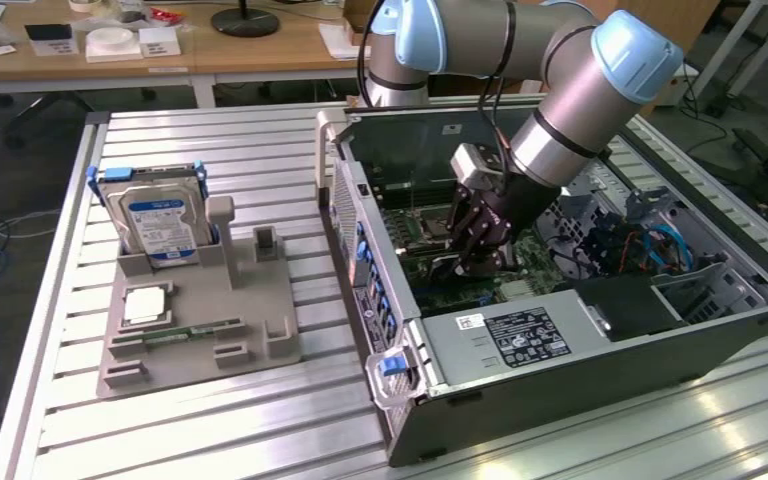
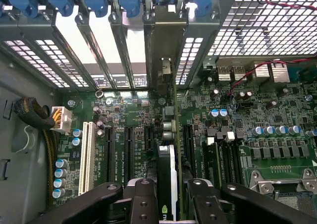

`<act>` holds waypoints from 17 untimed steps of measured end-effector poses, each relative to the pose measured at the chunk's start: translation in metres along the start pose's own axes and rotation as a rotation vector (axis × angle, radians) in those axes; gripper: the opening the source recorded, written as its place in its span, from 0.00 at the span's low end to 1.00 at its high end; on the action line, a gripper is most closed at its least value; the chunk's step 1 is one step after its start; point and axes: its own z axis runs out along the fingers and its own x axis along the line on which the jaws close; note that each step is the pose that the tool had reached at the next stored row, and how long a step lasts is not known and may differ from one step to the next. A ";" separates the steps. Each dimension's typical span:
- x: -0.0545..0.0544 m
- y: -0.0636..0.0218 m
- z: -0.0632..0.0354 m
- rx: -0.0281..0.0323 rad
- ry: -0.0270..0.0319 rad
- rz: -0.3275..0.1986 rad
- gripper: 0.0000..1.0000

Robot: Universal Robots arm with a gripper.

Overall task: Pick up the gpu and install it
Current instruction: 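Insert the gpu into the slot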

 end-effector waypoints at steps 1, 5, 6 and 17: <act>0.000 0.0000 0.0000 0.0000 0.0000 0.000 0.28; 0.000 0.0000 0.0000 0.0000 0.0000 0.000 0.28; 0.000 0.0000 0.0000 0.0000 0.0000 0.000 0.28; 0.000 0.0000 0.0001 0.0000 -0.0003 0.000 0.35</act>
